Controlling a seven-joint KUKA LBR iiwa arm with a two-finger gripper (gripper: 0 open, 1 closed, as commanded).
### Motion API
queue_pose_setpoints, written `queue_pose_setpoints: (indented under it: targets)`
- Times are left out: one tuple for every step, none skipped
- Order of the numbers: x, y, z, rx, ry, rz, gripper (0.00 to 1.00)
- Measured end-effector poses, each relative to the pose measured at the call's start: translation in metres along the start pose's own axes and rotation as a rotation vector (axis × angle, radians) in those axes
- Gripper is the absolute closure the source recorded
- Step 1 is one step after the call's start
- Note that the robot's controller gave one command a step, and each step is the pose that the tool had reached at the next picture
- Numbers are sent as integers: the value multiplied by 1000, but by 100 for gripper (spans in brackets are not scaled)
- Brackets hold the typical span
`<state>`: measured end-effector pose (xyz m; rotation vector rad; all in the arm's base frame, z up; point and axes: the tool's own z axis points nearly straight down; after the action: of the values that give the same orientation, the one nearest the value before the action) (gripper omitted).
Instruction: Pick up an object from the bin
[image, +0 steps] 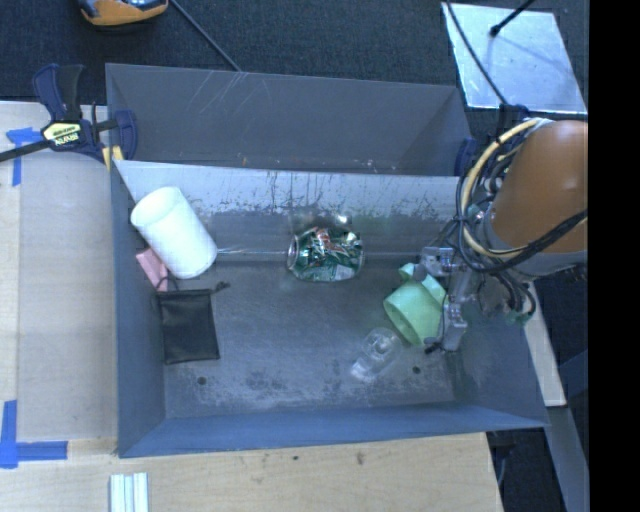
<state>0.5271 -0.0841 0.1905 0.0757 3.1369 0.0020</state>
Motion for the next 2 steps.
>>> queue_pose_setpoints:
  targets:
    - [-32, 9, 42, 5, -11, 61, 0]
    - [-16, -10, 96, 2, 0, 117, 100]
